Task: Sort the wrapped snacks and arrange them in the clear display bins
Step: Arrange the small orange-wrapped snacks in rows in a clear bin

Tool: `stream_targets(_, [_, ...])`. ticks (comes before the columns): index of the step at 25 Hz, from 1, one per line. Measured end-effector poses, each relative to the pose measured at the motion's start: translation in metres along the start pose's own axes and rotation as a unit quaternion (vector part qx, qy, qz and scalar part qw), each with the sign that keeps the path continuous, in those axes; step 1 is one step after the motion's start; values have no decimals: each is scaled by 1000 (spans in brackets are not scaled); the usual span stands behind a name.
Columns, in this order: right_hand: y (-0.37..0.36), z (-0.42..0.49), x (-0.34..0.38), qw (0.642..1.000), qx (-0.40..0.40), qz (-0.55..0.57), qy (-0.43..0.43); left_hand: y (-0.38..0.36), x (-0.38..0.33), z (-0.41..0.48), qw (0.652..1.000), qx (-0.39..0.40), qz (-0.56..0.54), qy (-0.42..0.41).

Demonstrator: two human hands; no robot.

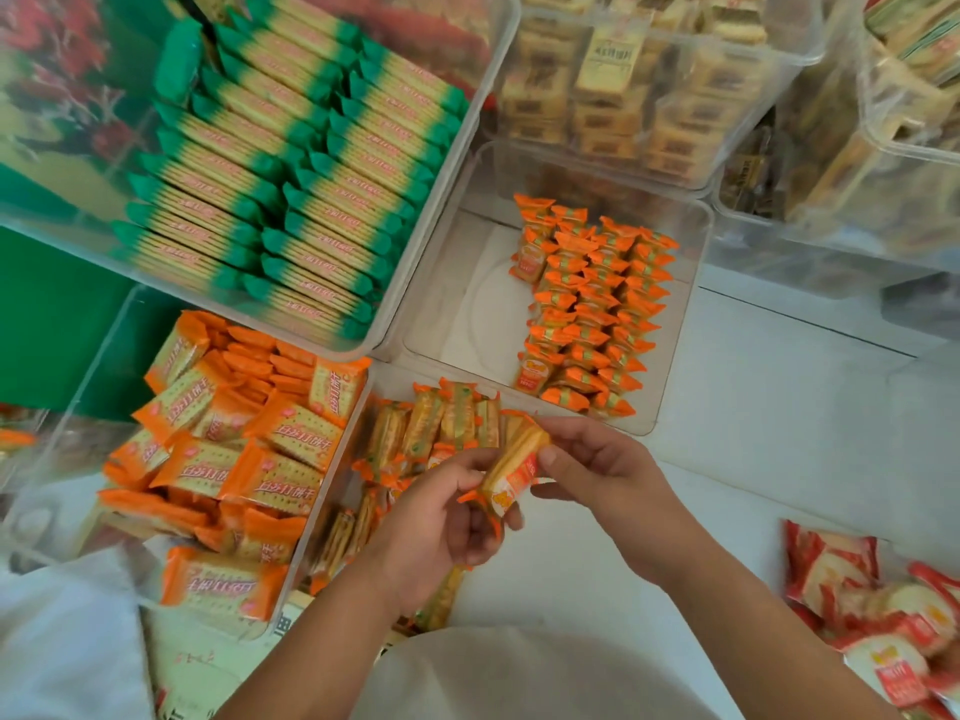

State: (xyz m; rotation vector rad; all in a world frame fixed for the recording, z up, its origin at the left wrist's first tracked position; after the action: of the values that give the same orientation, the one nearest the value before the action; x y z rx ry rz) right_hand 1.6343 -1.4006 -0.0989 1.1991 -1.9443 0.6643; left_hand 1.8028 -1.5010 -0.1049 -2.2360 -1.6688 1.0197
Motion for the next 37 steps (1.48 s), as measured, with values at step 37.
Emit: stream_targets(37, [50,-11,-11,976,-194,-97,22,-53,-91,157,657,-104,734,-135])
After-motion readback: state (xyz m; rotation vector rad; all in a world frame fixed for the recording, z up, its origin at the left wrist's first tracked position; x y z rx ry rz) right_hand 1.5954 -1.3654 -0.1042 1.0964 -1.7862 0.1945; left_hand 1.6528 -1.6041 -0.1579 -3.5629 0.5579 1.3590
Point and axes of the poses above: each hand's wrist, its own z-axis towards the middle knuckle, its own y-axis out of the back of the hand, x = y × z, the point moved 1 cm from there along z, towards the middle knuckle, and after that the axes turned 8 degrees about -z, right-handed, at the moved point
